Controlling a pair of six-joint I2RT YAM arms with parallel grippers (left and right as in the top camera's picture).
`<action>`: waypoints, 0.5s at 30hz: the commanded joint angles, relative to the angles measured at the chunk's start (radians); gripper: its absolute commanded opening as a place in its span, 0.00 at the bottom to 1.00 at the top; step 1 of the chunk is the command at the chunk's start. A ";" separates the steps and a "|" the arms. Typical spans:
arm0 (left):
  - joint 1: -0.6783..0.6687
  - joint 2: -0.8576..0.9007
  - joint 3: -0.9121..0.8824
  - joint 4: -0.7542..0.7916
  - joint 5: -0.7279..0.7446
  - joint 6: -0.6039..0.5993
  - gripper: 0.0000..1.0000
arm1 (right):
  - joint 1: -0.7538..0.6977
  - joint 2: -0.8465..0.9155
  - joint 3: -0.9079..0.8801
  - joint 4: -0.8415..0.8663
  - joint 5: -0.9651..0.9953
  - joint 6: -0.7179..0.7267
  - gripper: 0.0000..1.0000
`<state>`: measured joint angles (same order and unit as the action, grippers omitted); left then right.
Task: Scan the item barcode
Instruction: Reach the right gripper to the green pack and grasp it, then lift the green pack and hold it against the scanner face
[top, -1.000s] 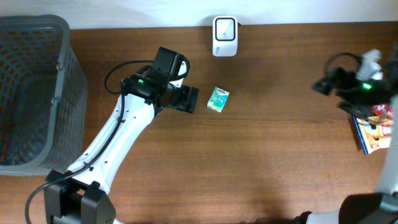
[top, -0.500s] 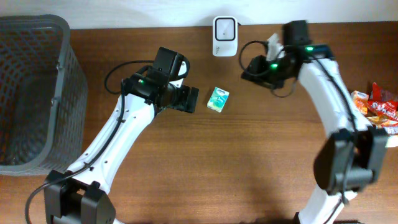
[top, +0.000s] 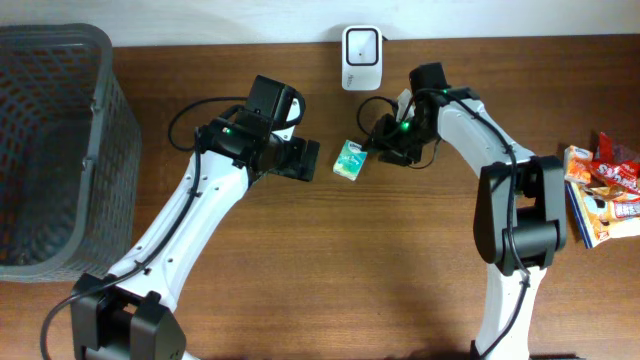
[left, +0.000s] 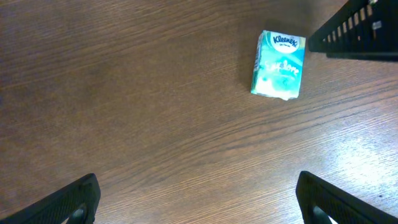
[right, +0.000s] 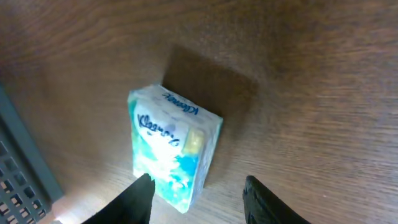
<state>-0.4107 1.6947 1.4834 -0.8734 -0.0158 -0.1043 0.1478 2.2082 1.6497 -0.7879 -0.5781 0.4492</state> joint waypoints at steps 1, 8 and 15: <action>0.006 -0.012 0.018 0.000 -0.007 0.016 0.99 | 0.009 0.009 -0.057 0.042 -0.021 0.006 0.47; 0.006 -0.012 0.018 0.000 -0.007 0.016 0.99 | 0.029 0.009 -0.115 0.150 -0.025 0.014 0.47; 0.005 -0.012 0.018 0.000 -0.007 0.016 0.99 | 0.073 0.009 -0.115 0.177 0.015 0.058 0.47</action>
<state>-0.4107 1.6947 1.4834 -0.8734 -0.0158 -0.1043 0.2058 2.2097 1.5517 -0.6151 -0.5888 0.4789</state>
